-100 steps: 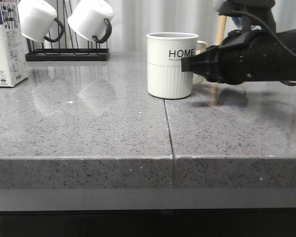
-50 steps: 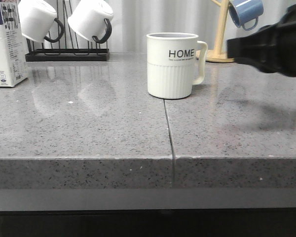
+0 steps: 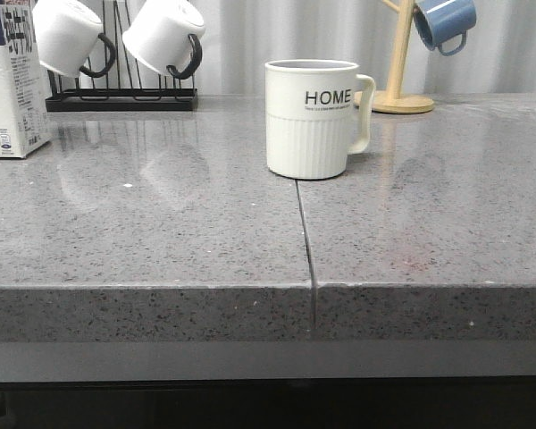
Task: Place milk next to cup
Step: 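Move the left gripper to the Pascual milk carton and grasp it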
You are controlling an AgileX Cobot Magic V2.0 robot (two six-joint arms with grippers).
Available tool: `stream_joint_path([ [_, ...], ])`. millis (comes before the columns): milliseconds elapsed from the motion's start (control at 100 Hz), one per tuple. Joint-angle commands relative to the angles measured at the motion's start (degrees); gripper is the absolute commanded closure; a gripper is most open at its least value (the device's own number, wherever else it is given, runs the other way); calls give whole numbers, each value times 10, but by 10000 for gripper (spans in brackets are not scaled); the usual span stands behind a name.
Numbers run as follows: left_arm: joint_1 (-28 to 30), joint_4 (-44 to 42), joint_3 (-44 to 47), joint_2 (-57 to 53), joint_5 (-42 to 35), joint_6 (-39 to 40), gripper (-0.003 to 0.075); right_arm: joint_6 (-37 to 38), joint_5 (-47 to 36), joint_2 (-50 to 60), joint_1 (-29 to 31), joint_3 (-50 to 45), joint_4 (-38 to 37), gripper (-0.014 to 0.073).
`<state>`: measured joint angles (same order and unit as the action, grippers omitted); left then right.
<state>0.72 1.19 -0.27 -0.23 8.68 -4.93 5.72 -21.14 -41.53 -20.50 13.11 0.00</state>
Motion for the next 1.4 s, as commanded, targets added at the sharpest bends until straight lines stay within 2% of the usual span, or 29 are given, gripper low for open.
stream_joint_path([
  [0, -3, 1, 25, -17, -46, 0, 741, -2, 20, 62, -1, 7, 0, 659],
  [220, -3, 1, 25, -17, -46, 0, 741, -2, 175, 191, -1, 7, 0, 659],
  [410, -3, 1, 25, -17, -46, 0, 741, -2, 249, 277, -1, 7, 0, 659],
  [820, -3, 0, 2, -14, -57, 0, 741, -2, 268, 301, -1, 7, 0, 659],
  [880, -3, -6, -24, -2, -44, 0, 741, -2, 268, 301, -1, 7, 0, 659],
  [1080, -3, -23, -149, 81, 71, 0, 741, -2, 268, 301, -1, 7, 0, 659],
  [1390, -3, -23, -266, 250, 61, 0, 741, -2, 268, 301, -1, 7, 0, 659],
])
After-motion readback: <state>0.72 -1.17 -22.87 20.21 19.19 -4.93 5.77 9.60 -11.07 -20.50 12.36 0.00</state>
